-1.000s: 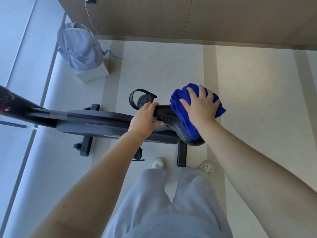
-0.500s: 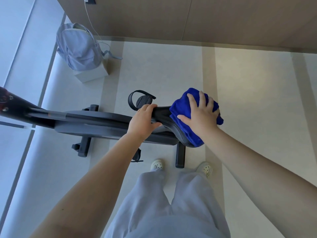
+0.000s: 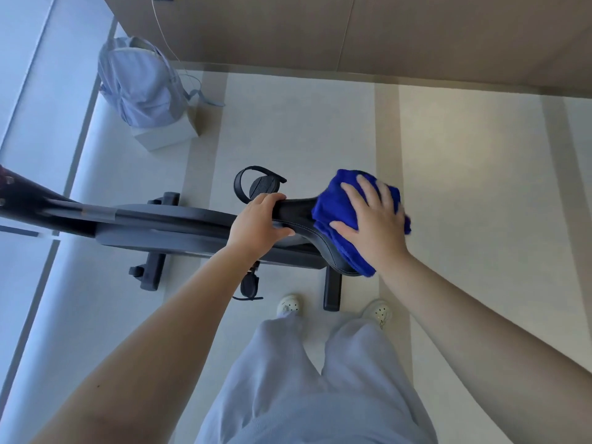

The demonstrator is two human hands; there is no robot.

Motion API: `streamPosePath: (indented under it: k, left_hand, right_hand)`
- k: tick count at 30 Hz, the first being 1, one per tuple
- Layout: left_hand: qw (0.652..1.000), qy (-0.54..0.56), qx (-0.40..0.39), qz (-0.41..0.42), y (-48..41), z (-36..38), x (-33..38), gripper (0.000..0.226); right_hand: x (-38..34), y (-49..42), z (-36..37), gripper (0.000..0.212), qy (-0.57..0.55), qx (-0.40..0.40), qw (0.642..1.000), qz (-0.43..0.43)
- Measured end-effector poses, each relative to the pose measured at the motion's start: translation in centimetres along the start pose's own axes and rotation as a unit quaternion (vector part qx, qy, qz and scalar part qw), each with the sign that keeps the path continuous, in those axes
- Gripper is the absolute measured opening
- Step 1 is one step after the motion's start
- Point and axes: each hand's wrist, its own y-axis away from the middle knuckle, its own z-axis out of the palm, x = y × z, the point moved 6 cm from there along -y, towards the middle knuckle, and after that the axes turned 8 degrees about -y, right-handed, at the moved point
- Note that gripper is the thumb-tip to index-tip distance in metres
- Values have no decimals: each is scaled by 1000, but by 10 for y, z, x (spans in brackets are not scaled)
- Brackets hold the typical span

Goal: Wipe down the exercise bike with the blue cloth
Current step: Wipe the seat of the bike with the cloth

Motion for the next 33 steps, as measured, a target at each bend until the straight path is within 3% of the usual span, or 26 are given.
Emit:
streamPosePath:
  k: [3,8,11,15,18,26,33]
  left_hand:
    - [1000,3,5,-1,0,0,0,66]
    - [1000,-4,3,-3,-1,-1,1,66]
    - [1000,-7,-1,-6,-1,-1,0,67]
    - [1000,-6,-4,-6,-1,-1,1,67]
    - [1000,-3,-6,-6,0,-1,1,65]
    - [1000,-21,1,4,1,0,4,66]
    - [999,-32,-5,9,2,2,3,67]
  right_hand:
    - [21,21,-3,71,-102,38,991,73]
    - [24,-14,0,74,-123,36,979,158]
    - [28,-47,-1,69,-112,16,980,161]
    - [29,-64,-7,58,-121,51,981,144]
    - [33,-51,-7,61,-144,71,973,167]
    - [33,43,6,83,-269,142,912,277]
    - [-13,107,42,85,-333,303,850,274]
